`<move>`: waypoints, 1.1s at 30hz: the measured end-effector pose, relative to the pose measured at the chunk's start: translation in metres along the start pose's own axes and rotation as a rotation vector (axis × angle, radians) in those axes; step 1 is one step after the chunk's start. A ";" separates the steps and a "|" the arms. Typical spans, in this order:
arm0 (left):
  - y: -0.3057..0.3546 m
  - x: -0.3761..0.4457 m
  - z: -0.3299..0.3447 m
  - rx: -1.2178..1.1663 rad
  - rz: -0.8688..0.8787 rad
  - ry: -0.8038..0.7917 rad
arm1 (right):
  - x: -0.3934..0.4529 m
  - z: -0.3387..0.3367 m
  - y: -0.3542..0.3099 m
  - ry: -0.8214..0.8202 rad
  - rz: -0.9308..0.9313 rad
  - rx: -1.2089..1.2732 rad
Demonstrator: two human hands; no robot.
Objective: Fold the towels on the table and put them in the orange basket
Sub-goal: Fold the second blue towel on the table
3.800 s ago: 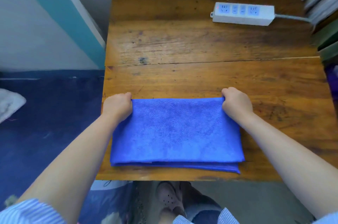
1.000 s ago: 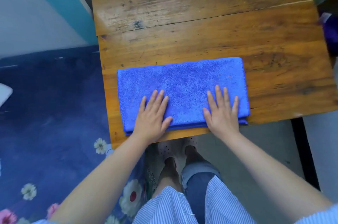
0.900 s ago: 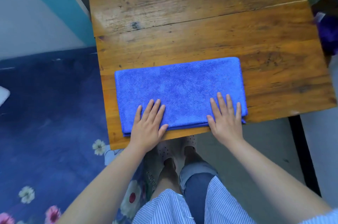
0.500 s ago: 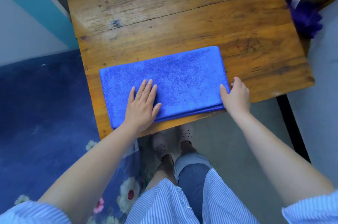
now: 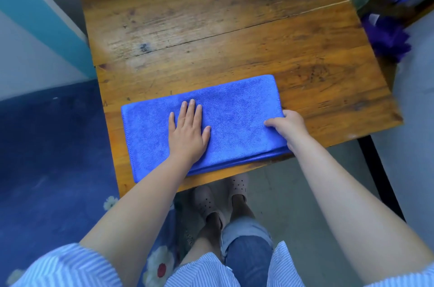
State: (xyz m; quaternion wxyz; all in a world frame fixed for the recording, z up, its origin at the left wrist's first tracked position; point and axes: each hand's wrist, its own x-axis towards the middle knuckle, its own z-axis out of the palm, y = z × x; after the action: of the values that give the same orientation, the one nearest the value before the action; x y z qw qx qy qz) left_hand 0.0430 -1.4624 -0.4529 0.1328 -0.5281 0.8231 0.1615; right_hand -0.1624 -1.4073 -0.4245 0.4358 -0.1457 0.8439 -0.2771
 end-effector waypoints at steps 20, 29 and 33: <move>0.010 0.034 -0.015 -0.048 -0.204 0.015 | 0.026 -0.016 -0.061 0.002 -0.289 -0.367; -0.012 0.026 -0.023 -0.181 -0.058 0.033 | -0.008 0.000 -0.082 -0.218 -0.316 -0.187; -0.045 0.000 -0.019 -0.327 -0.070 0.177 | -0.041 0.028 -0.097 -0.305 -0.451 -0.150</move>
State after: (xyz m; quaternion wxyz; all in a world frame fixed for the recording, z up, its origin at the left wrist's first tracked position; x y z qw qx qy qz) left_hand 0.0835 -1.4873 -0.4413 -0.0221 -0.5831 0.7754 0.2415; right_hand -0.1148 -1.4750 -0.3528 0.4731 -0.4016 0.7329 -0.2788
